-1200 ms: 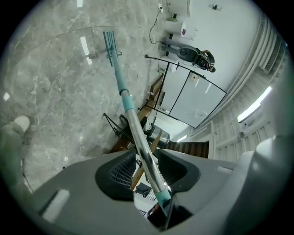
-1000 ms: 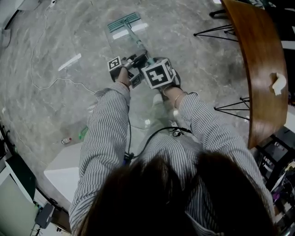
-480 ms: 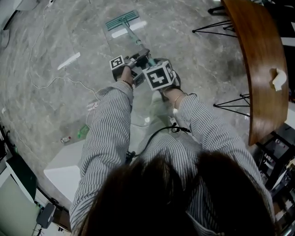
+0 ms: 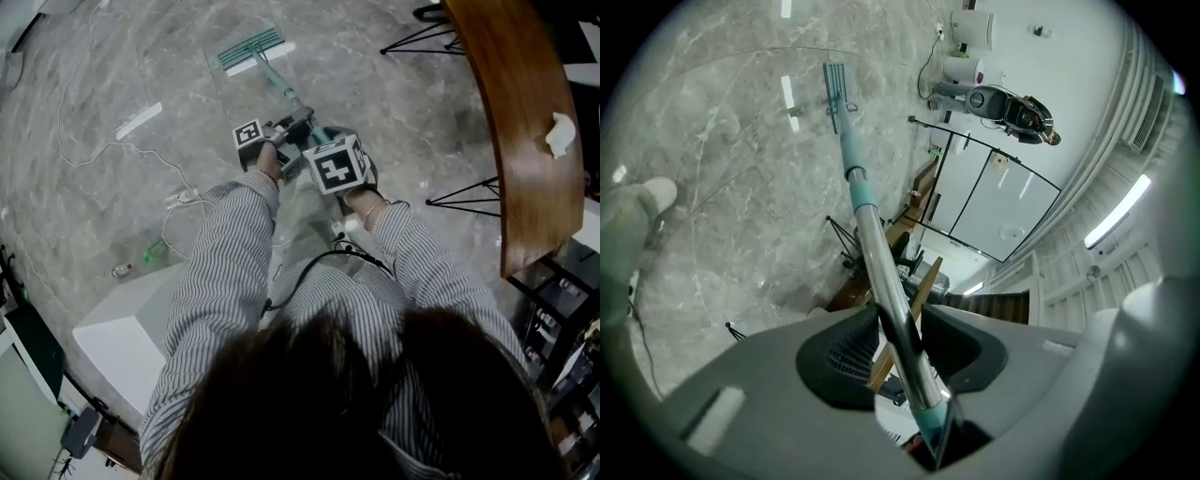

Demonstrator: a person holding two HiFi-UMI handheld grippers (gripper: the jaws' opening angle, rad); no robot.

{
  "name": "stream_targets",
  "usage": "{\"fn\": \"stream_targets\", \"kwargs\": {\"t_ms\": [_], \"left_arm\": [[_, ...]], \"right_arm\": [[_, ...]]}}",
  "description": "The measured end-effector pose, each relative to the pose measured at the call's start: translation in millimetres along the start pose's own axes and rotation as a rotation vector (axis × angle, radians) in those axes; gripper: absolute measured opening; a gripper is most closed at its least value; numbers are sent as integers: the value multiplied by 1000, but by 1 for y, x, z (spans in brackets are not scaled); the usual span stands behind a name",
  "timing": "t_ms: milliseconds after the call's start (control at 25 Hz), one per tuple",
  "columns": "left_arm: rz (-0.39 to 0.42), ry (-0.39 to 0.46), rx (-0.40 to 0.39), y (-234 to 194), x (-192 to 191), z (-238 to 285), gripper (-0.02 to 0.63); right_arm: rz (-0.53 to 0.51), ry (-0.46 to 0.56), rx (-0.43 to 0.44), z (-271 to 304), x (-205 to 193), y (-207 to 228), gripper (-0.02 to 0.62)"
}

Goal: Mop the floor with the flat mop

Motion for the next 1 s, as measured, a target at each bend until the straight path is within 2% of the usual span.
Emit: {"fn": "stream_targets", "kwargs": {"t_ms": [400, 680, 760, 1000], "left_arm": [[-15, 41, -46, -123, -197, -60, 141], [-24, 90, -87, -184, -325, -100, 143], [-31, 58, -73, -197, -361, -106, 143], [-49, -117, 19, -223, -453, -110, 149]], "right_arm": [[-14, -30, 10, -106, -215, 14, 114], [8, -30, 60, -186, -335, 20, 114], [-2, -27, 62, -211, -365, 28, 114], [9, -4, 45, -278, -437, 58, 114]]}}
Point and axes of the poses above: the fingertips, and each gripper's own axes: z forward along the fingers, y to its right, x out of its top, the point moved 5 cm from there along -z, backward along the fingers, and after that the axes turned 9 degrees about -x, right-handed, at the moved point
